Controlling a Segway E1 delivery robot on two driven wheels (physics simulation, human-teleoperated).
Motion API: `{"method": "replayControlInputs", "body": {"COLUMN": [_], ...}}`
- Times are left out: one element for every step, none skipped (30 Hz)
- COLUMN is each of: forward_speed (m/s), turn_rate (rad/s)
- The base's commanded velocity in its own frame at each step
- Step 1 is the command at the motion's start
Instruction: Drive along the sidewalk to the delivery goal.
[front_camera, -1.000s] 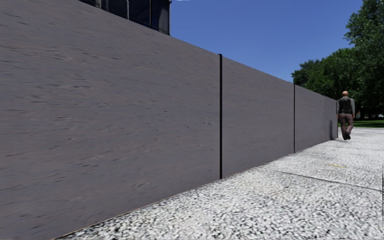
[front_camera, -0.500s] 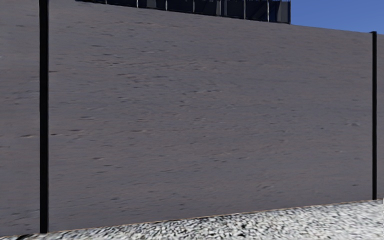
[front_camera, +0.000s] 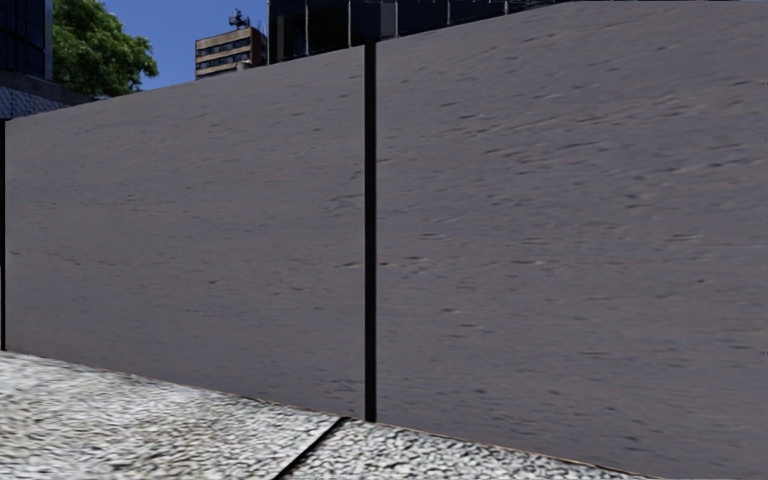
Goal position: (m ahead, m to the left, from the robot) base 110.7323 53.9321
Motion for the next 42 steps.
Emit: {"method": "replayControlInputs", "body": {"forward_speed": [0.0, 0.0, 0.0, 0.0, 0.0, 0.0, 0.0, 0.0, 0.0, 0.0, 0.0, 0.0, 0.0, 0.0, 0.0, 0.0, 0.0, 0.0, 0.0, 0.0, 0.0, 0.0, 0.0, 0.0, 0.0, 0.0, 0.0, 0.0, 0.0, 0.0, 0.0, 0.66, 1.11, 1.39, 1.39, 1.48, 1.51, 1.53, 1.53, 1.53, 1.53, 1.53], "turn_rate": [1.2, 1.2, 1.2, 1.2, 1.2, 1.2, 1.2, 1.2, 1.2, 1.2, 1.2, 1.2, 1.2, 1.2, 1.2, 1.2, 1.2, 1.2, 1.2, 1.2, 1.2, 1.2, 0.07, 0.07, 0.0, 0.0, 0.0, 0.0, 0.0, 0.0, 0.0, 0.0, 0.0, 0.0, 0.0, 0.0, 0.0, 0.0, 0.0, 0.0, 0.0, 0.0]}}
